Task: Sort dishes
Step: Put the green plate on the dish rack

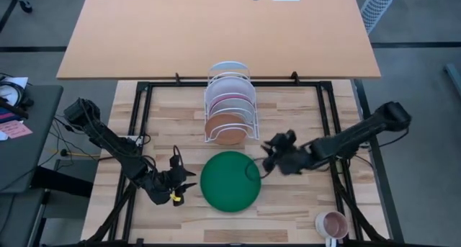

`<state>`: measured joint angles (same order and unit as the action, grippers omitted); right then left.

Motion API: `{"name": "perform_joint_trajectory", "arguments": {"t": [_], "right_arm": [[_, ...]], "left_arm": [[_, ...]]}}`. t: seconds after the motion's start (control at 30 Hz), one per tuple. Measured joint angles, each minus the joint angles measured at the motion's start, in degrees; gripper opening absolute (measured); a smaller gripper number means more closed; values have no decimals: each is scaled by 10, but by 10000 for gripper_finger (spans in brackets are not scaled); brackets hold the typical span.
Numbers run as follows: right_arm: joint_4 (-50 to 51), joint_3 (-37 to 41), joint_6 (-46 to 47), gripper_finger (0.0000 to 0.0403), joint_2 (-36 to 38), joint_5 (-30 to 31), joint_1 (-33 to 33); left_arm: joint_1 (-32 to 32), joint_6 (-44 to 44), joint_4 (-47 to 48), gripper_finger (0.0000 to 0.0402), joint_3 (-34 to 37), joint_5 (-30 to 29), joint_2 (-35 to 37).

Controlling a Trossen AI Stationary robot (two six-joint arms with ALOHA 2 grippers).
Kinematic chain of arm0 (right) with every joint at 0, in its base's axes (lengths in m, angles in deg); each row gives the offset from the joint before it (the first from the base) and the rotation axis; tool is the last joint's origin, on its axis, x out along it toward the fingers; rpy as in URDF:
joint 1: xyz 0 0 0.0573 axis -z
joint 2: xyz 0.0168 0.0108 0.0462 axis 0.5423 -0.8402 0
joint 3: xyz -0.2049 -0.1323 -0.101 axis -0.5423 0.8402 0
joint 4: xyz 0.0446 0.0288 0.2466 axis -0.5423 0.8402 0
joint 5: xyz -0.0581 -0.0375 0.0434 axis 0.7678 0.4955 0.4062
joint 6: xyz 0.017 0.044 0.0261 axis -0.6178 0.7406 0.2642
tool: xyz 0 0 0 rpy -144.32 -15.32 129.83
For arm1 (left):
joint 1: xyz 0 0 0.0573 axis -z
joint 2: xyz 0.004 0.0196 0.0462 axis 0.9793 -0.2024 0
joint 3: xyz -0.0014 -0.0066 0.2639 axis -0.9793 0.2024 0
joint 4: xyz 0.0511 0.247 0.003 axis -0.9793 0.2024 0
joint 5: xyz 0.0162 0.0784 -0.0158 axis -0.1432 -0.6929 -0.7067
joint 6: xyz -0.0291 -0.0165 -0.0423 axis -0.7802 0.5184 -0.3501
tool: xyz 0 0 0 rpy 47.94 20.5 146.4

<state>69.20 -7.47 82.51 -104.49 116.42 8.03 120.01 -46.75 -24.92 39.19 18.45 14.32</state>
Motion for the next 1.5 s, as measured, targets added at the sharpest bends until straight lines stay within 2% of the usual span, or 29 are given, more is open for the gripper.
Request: {"name": "perform_joint_trajectory", "arguments": {"t": [0.23, 0.47, 0.63, 1.17, 1.5], "right_arm": [[-17, -19, 64, 95, -88, -7, -36], [-14, -20, 71, 92, -120, -92, -37], [3, -20, 75, 82, -121, -117, -37], [21, -20, 131, 69, -121, -137, -30], [17, -20, 131, 69, -121, -152, -28]], "left_arm": [[-13, -10, 0, 153, 0, 5, 0], [-33, 23, 1, 153, 0, 29, 0], [-49, 26, 2, 153, 0, 56, 0], [-58, 33, 2, 153, 0, 56, 0], [-58, 49, 1, 153, 0, 56, 0]]}}
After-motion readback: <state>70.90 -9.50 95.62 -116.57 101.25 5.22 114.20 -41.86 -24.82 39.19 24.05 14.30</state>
